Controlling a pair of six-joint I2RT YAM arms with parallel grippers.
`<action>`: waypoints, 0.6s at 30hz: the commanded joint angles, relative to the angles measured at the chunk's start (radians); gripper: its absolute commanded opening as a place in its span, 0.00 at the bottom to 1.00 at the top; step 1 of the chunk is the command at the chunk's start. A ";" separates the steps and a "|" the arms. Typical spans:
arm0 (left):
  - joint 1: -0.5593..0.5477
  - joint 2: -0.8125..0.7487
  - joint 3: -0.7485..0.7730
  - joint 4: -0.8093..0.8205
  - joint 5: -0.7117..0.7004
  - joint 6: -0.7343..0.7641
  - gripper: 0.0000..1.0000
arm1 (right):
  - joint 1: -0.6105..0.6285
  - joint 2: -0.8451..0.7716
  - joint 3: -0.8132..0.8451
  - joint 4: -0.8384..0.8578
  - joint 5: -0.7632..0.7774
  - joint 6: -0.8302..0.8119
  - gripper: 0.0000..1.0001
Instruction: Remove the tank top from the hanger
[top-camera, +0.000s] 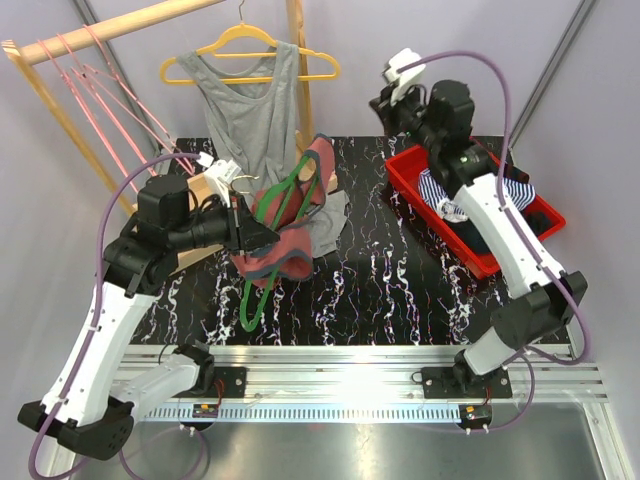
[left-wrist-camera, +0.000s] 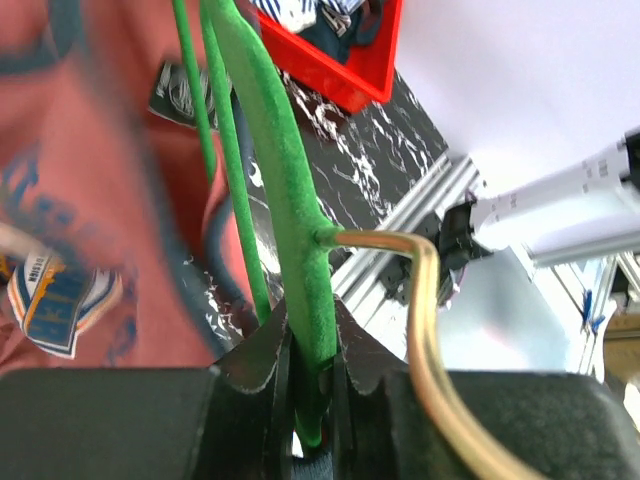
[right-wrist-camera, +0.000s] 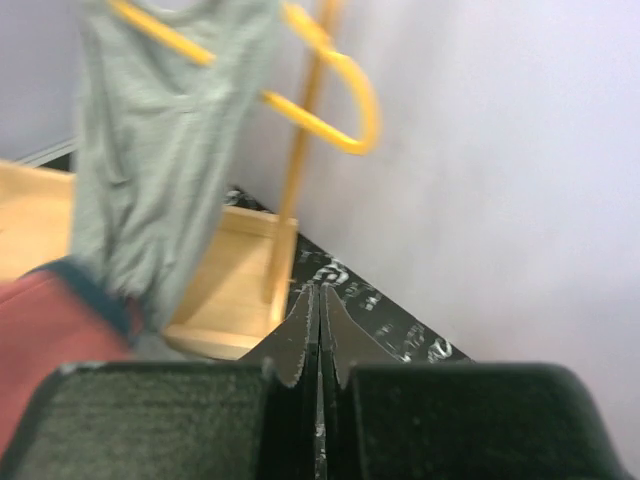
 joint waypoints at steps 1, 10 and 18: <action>-0.007 -0.017 -0.001 0.039 0.099 0.047 0.00 | -0.061 0.063 0.075 -0.016 -0.032 0.096 0.00; -0.010 0.014 0.018 0.070 0.106 0.050 0.00 | -0.089 0.042 0.014 -0.072 -0.481 0.061 0.00; -0.010 0.046 0.021 0.079 0.046 0.019 0.00 | -0.088 -0.093 -0.118 -0.059 -0.619 0.092 0.46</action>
